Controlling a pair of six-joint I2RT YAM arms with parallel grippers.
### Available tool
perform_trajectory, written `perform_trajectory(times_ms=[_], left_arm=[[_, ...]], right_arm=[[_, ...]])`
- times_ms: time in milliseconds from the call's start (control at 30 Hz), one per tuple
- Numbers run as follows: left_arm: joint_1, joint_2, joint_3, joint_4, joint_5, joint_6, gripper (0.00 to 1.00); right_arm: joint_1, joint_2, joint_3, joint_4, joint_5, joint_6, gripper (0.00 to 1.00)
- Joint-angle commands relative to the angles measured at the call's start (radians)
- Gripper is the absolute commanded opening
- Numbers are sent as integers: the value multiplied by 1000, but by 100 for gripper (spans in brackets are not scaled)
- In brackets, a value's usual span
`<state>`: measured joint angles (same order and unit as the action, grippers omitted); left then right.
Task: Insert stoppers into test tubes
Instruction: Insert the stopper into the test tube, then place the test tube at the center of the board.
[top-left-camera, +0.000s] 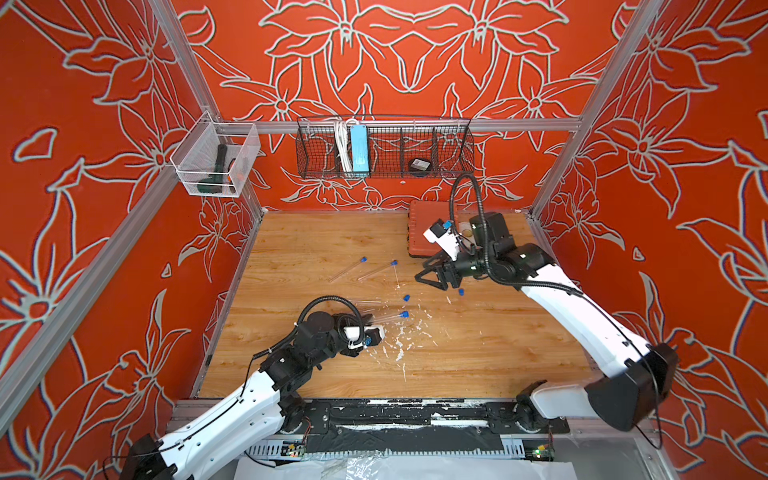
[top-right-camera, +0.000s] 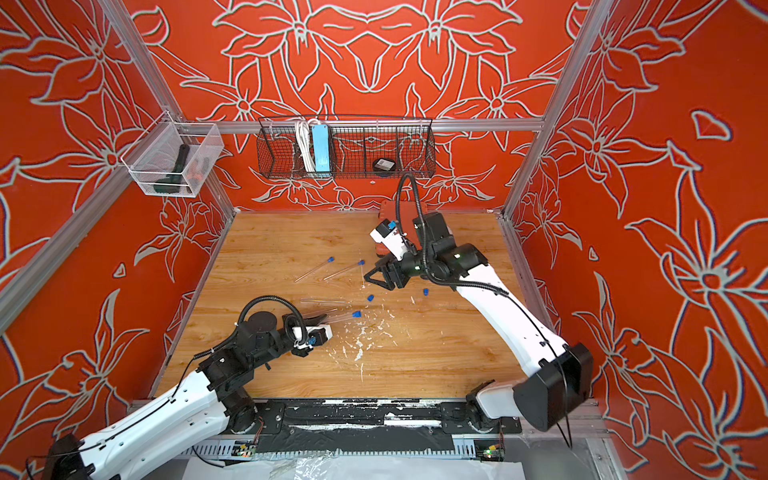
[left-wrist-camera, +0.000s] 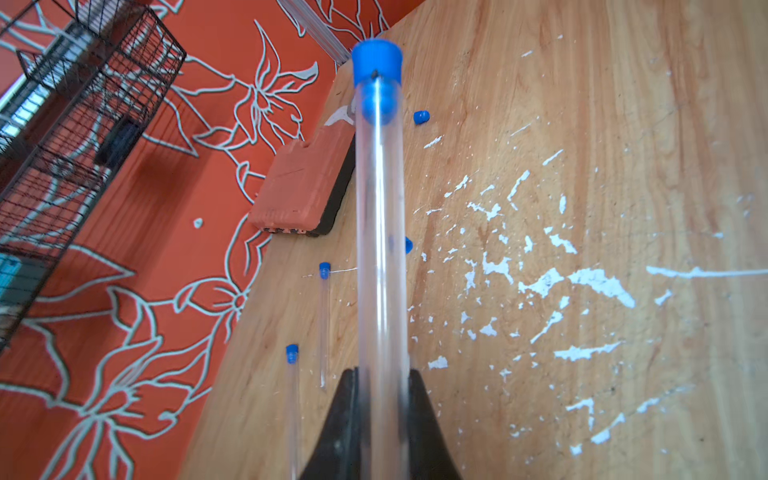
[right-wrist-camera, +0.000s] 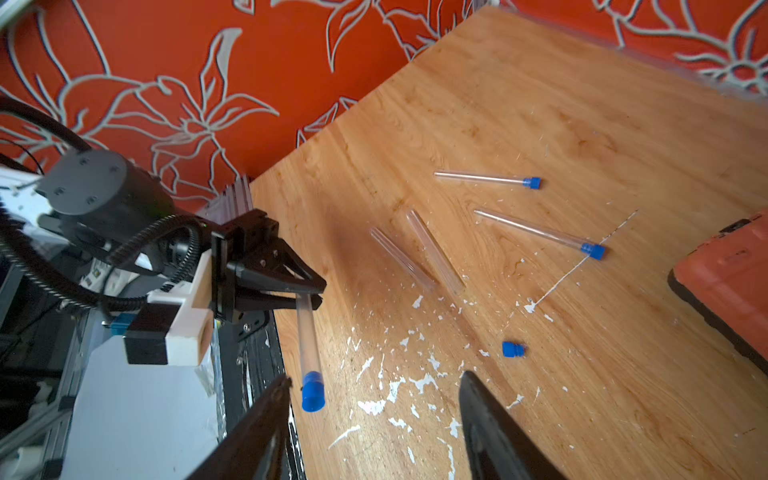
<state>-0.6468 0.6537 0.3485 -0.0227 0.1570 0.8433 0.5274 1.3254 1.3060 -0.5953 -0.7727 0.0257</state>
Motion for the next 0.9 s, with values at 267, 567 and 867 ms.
perform_trajectory(times_ms=[267, 567, 867], left_arm=[[95, 182, 119, 19, 362, -383, 0], [144, 390, 210, 63, 163, -354, 0], [268, 788, 519, -139, 93, 25, 0]], right_arm=[[-42, -86, -179, 67, 230, 261, 60], [-119, -65, -168, -4, 240, 239, 58], [-135, -75, -180, -22, 246, 186, 58]])
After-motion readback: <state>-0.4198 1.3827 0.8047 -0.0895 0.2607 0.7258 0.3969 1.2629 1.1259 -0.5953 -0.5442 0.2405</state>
